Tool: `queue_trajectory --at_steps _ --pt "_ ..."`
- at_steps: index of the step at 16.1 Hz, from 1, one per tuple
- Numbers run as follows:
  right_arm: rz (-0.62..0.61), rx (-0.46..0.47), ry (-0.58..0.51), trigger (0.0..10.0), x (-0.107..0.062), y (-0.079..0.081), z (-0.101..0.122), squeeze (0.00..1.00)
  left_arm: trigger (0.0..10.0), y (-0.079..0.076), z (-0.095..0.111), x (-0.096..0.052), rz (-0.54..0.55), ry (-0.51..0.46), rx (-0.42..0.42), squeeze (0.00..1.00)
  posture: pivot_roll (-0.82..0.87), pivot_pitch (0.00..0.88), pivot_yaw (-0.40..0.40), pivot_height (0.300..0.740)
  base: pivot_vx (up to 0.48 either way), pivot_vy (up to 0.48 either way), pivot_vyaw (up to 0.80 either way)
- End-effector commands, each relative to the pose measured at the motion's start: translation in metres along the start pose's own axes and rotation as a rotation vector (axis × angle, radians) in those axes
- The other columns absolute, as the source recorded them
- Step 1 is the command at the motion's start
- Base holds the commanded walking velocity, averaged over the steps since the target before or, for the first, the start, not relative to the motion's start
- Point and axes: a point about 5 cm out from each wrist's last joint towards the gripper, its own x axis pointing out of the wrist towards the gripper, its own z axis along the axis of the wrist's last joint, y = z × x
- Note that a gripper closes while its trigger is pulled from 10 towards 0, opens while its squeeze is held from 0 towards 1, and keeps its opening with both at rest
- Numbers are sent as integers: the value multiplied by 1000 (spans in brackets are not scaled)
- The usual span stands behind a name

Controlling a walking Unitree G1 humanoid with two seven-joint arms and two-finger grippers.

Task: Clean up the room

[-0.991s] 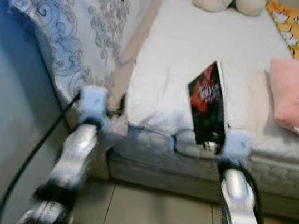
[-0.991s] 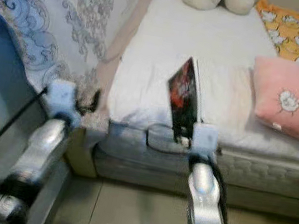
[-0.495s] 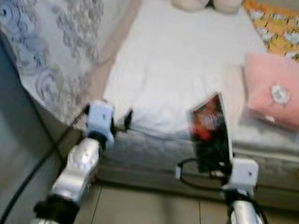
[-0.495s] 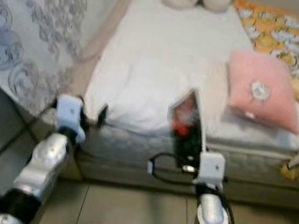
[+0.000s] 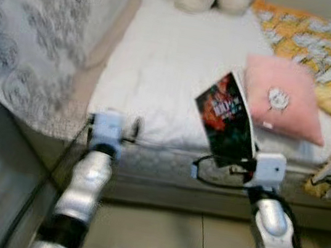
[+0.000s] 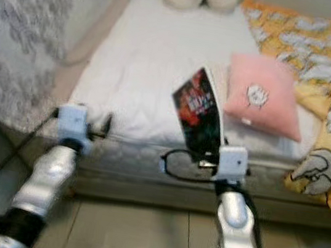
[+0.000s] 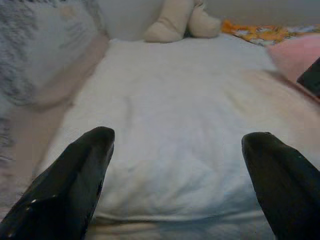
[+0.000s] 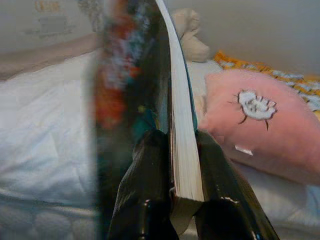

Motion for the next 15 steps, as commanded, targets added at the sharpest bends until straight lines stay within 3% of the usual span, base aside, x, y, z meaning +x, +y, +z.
queue_trajectory --at_steps 1,6,15 --pt "-5 13 -55 0 7 1 13 0 10000 15 1 0 57 4 13 0 -44 0 32 740 480 0 0" --pt "-7 26 -70 0 16 0 19 0 10000 16 2 0 74 1 0 0 -42 0 31 740 480 0 0" --pt "-24 32 -54 0 13 -2 15 0 10000 9 7 3 34 -20 21 0 -50 0 41 740 480 0 0"
